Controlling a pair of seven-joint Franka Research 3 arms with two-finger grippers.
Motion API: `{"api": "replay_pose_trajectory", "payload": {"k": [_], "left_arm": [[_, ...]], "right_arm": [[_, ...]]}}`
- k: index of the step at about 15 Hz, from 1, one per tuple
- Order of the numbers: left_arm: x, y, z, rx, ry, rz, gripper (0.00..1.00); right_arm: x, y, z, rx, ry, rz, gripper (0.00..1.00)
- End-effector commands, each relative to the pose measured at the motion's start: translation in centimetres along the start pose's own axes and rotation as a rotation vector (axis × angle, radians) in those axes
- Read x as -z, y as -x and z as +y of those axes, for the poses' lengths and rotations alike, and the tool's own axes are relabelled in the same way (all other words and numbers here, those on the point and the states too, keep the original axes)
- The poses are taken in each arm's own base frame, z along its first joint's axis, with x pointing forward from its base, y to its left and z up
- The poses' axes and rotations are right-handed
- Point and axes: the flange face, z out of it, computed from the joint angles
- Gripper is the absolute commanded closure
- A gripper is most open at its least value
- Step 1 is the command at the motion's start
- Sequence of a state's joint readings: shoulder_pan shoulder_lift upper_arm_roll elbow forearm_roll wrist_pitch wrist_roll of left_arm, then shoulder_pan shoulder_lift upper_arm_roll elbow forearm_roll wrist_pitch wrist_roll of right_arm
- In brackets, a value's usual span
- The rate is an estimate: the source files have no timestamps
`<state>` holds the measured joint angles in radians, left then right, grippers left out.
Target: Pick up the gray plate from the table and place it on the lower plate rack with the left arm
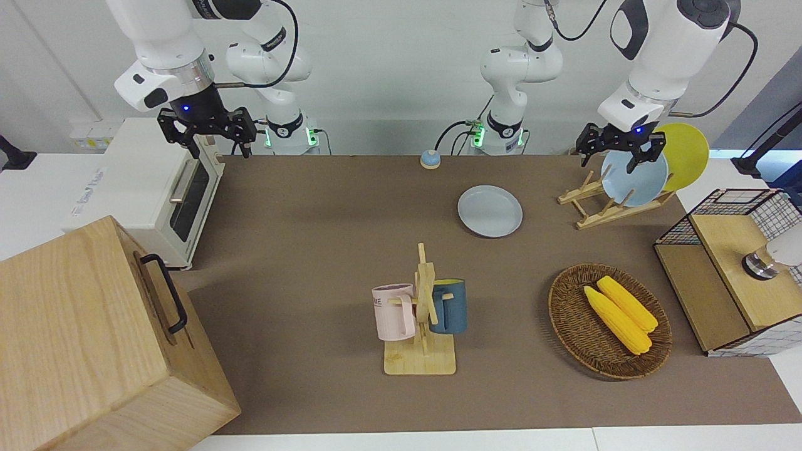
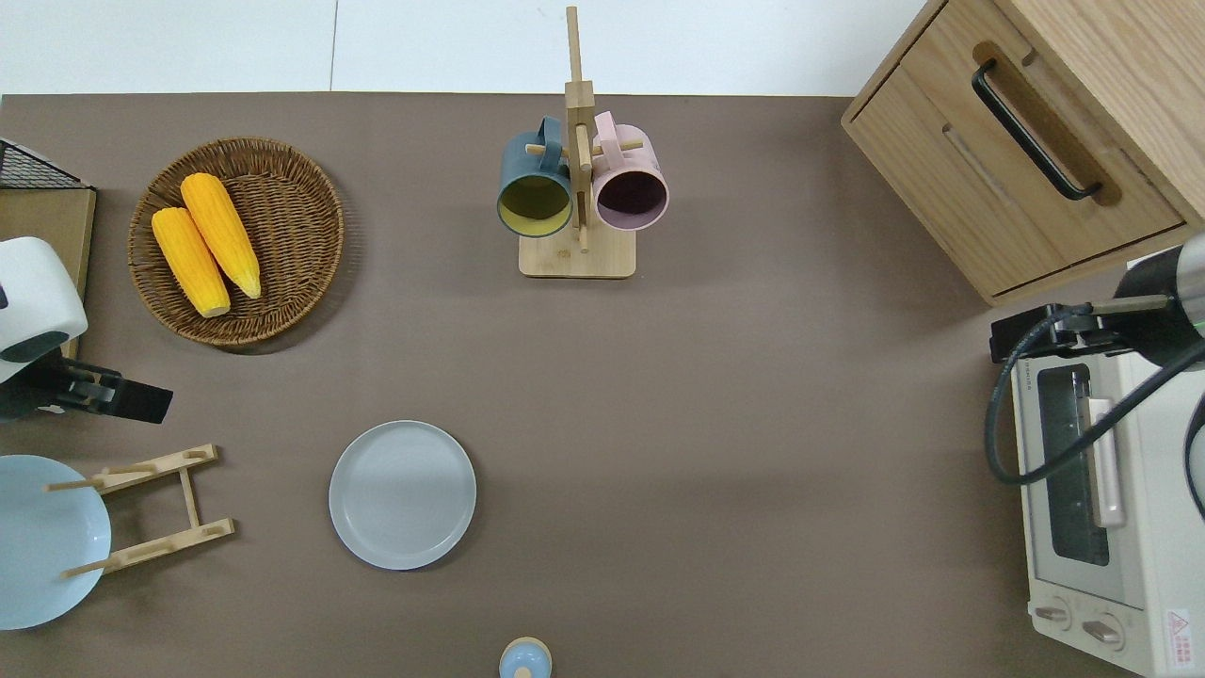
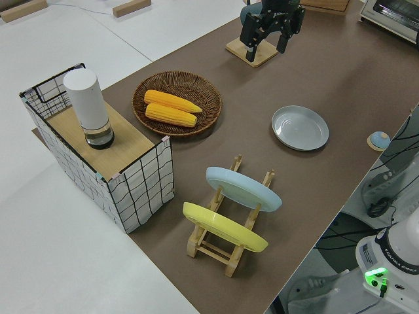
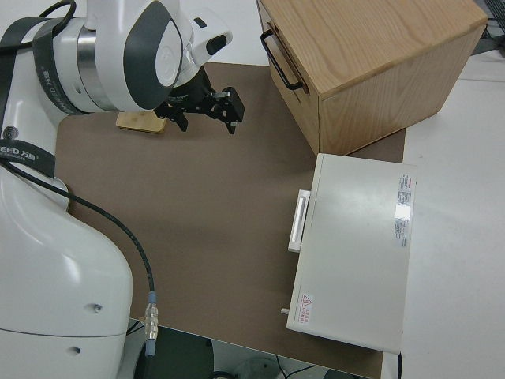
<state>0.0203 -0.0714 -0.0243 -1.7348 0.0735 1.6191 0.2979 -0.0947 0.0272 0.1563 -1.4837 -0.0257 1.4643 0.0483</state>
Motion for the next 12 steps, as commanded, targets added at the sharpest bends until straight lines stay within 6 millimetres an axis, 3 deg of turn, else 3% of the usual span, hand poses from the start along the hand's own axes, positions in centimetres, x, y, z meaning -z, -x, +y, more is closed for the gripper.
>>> {"api": "replay_pose_trajectory", "payload": {"k": [1, 12], "left_arm": [[-0.09, 0.00, 0.20, -0.006, 0.011, -0.010, 0.00], [-0.32, 0.03, 0.45, -0.007, 0.025, -0.013, 0.00]], "right_arm": [[0.27, 0.01, -0.10, -0.003, -0.003, 0.005, 0.017], [0.27, 0.01, -0.10, -0.003, -0.003, 0.005, 0.017]]}}
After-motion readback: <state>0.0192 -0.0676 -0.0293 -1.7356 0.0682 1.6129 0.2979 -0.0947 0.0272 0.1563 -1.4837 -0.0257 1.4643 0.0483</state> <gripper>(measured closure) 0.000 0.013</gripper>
